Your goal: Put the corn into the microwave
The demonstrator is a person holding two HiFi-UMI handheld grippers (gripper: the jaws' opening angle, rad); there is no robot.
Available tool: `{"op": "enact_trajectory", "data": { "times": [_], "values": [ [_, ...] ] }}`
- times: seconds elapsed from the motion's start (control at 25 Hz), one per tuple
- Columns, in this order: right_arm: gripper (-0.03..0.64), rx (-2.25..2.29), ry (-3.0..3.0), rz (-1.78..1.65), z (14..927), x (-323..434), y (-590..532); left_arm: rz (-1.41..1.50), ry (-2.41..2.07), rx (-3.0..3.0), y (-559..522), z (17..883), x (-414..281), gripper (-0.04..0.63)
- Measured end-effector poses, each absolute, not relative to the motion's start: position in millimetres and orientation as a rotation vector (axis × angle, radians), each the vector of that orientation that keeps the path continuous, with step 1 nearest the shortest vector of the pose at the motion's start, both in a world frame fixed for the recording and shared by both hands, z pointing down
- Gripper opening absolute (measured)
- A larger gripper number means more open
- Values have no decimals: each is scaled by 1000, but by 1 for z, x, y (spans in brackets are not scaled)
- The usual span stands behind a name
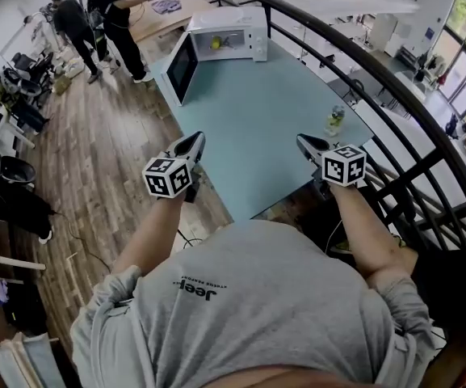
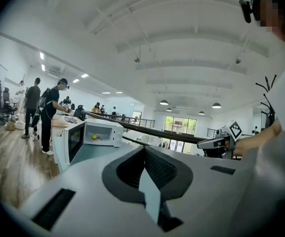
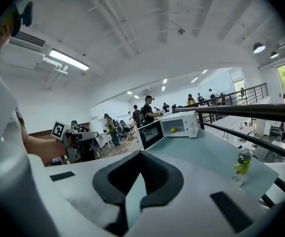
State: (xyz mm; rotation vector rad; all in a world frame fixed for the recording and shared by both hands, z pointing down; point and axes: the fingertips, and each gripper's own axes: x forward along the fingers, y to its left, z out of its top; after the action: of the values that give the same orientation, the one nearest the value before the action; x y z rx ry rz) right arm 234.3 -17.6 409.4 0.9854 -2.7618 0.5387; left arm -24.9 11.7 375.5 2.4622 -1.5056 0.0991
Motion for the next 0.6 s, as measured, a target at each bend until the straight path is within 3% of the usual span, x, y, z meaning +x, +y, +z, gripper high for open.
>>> {"op": "enact_trajectory", "data": {
  "times": [0.6],
  "values": [
    [17,1034,-2768,598,427,177,7,134,-1420,2541,34,379,-90,18]
  ]
}}
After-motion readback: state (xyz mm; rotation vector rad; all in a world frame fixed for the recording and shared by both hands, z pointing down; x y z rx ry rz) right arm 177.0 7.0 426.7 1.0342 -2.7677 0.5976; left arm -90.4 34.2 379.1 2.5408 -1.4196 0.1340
